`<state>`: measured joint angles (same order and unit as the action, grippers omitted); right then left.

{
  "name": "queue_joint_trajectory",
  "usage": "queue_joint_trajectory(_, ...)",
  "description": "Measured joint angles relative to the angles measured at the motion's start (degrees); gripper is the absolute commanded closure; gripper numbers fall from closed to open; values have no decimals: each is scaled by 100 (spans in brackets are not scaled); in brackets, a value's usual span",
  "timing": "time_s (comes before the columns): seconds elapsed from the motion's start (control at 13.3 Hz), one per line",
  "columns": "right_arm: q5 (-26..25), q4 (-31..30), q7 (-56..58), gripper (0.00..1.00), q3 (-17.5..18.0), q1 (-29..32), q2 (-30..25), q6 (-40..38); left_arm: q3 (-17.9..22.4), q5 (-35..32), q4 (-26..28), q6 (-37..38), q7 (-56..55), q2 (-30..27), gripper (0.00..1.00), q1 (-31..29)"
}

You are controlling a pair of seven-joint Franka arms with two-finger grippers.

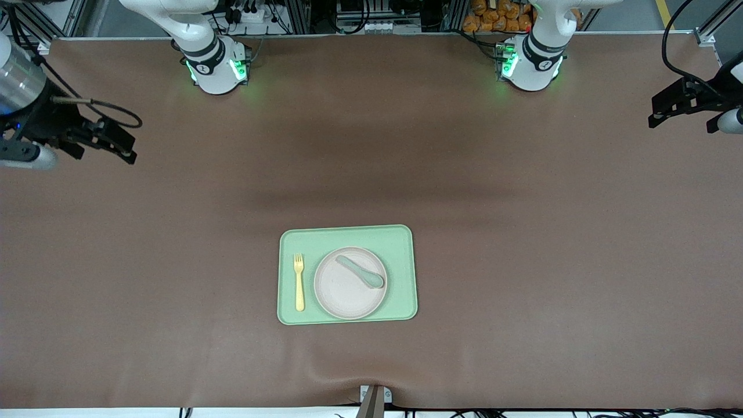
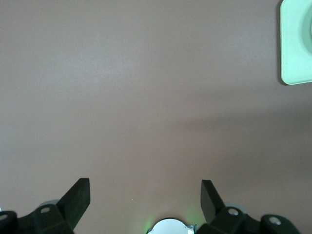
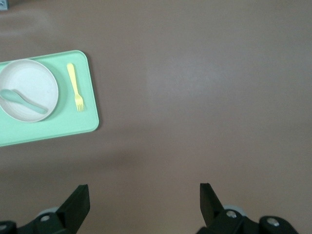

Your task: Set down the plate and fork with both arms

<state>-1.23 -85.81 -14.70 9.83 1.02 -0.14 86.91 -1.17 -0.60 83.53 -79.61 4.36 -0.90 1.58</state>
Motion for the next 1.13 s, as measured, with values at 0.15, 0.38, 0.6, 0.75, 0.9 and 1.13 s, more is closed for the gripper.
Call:
queue_joint_trajectory(0.15,0,-265,307,0,-118,1,-135,145,0,0,0,0,1,0,0,0)
queue_joint_trajectory(0.38,108,-358,809,0,-526,36,-87,289,1,0,0,1,3,0,0,-1)
queue_joint_trajectory(0.6,140,-266,915,0,-581,77,-9,280,0,0,0,1,3,0,0,-1)
queue_joint_trajectory(0.75,140,-204,915,0,-625,78,10,185,0,0,0,1,4,0,0,-1)
queue_joint_trajectory(0.9,140,-175,915,0,-696,79,14,158,0,0,0,1,4,0,0,-1)
queue_joint_trajectory(1.13,147,-166,915,0,-712,78,18,157,0,0,0,1,4,0,0,-1)
